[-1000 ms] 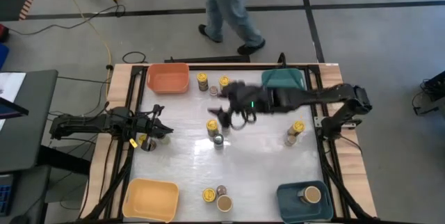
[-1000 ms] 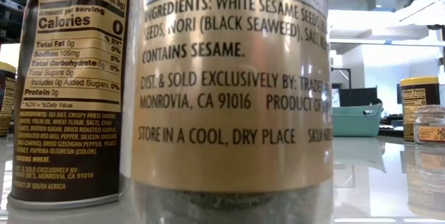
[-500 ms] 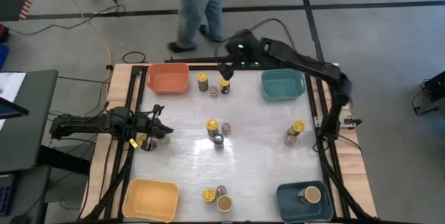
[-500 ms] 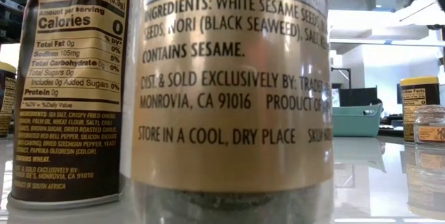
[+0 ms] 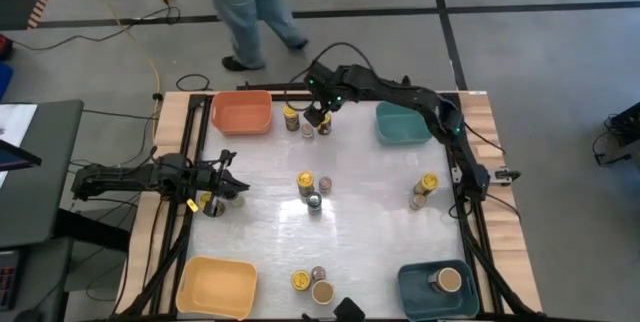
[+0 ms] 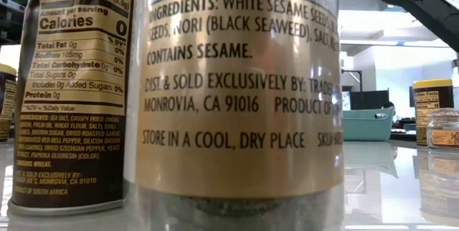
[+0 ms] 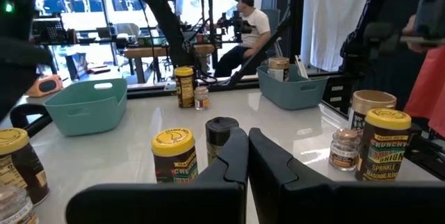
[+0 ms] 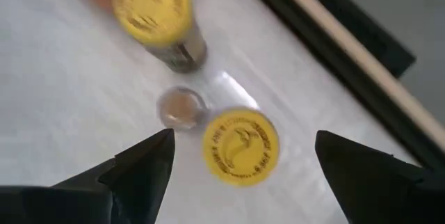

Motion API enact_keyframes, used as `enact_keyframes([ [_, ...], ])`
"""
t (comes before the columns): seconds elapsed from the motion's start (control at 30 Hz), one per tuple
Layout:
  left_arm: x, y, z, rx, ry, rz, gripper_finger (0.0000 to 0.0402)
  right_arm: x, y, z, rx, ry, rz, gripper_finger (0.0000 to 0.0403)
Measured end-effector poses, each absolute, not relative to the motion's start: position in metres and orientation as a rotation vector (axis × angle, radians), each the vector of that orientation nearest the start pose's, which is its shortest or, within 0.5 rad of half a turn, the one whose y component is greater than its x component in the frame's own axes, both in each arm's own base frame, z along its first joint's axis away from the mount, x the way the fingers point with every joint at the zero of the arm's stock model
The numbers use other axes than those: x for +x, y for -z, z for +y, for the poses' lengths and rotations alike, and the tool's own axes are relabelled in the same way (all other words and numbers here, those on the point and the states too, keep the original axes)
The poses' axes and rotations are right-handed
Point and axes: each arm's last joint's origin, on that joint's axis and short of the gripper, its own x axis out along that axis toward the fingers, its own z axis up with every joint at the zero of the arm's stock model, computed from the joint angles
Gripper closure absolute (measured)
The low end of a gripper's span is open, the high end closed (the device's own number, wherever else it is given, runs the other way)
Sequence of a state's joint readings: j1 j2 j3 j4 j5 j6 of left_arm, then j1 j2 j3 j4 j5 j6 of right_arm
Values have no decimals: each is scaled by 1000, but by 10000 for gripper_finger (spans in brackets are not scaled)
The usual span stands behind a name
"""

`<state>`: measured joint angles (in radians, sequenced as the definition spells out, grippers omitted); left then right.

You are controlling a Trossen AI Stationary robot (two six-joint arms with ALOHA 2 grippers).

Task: Sort spices by type
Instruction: Put the top right yellow seasoning bottle into the light blue bin

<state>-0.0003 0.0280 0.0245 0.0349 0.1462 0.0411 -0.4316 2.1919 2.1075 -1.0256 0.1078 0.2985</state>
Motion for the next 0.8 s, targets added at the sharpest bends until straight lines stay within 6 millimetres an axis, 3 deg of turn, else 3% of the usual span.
enact_keyframes([
  [0.3, 98, -173, -4, 43, 145, -34, 401, 433, -245, -192, 490, 676, 1083, 29],
  [0.8, 98, -173, -4, 43, 145, -34, 401, 432, -238, -197, 454, 745, 1106, 42],
])
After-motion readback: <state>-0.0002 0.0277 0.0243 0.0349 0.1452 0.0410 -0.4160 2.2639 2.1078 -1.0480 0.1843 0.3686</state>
